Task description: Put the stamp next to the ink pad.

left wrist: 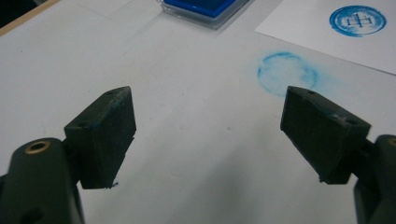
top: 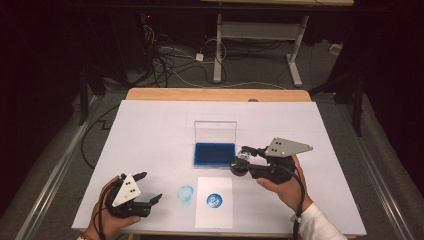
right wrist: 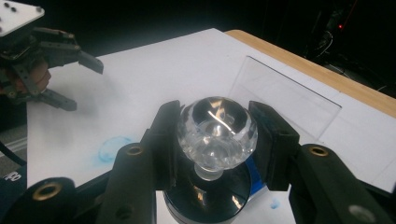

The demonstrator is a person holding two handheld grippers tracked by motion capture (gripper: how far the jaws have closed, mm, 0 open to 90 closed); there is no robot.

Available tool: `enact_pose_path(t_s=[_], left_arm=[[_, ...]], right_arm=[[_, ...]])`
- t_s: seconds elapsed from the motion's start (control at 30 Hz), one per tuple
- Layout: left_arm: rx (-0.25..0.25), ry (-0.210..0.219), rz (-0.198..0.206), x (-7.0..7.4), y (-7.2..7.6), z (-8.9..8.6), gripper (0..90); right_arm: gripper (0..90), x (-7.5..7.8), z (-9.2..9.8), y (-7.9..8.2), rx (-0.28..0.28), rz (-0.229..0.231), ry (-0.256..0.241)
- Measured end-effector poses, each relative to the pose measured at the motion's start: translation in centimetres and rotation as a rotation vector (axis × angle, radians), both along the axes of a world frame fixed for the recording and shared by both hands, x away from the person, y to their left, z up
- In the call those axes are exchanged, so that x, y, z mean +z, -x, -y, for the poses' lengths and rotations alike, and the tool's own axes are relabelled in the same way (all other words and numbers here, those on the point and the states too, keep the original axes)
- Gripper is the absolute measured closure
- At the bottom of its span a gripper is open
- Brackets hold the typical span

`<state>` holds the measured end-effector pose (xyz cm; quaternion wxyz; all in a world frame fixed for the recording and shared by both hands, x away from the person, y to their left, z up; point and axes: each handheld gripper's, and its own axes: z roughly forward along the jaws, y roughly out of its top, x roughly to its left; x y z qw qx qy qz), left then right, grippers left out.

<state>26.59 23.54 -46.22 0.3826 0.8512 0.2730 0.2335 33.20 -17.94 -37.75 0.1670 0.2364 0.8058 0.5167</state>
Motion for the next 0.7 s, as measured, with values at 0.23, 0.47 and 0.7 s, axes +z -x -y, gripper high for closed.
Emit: enact_pose_path(t_s=[0.23,0.47,0.7], left_arm=[[-0.009,-0.010,-0.004,-0.1,-0.1,0.2,17.6],[-0.011,-0.015,-0.005,-0.1,0.0,0.5,17.6],[-0.008,-0.020,-0.019,-0.4,-0.3,0.5,17.6]], right_arm=[[56.8,-0.4,1.0,-1.2,-0.072,0.008,0.022],[56.8,-1.4,1.1,-2.8,-0.115,-0.013,0.033],[56.8,-2.4,1.1,-4.9,-0.166,-0.034,0.062]])
